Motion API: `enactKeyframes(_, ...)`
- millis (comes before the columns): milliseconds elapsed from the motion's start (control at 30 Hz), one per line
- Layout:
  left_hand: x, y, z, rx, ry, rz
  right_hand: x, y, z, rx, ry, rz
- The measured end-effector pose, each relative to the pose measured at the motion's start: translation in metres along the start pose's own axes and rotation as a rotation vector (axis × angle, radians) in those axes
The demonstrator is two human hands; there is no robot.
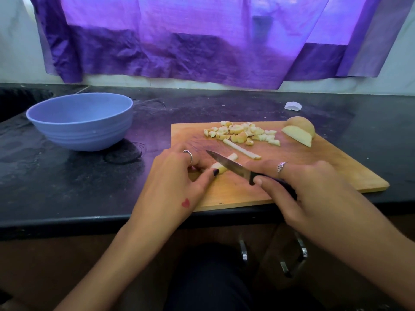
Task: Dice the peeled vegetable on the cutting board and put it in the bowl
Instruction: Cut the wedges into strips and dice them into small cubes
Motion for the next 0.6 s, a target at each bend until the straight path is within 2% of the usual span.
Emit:
enactKeyframes(267, -0.003, -0.001, -0.003, 0.038, -0.007, -0.001, -0.02, 0.003, -0.02, 0.201, -0.074, -0.142)
enactKeyframes(467, -0.002, 0.0, -0.003, 0.05, -0.039, -0.015, -0.024, 0.007, -0.016, 0.162, -0.142, -0.145)
enactKeyframes(600, -0.003, -0.001, 0.0, 0.021, -0.026, -0.015, -0.003, 0.002, -0.01, 0.258, -0.163, -0.136)
Point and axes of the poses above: each hand's wrist, its own x-axis away from the middle knuckle, its own y-axis out of the palm, z = x × y, the point moved 5 cm from there along -x, towards the middle knuckle
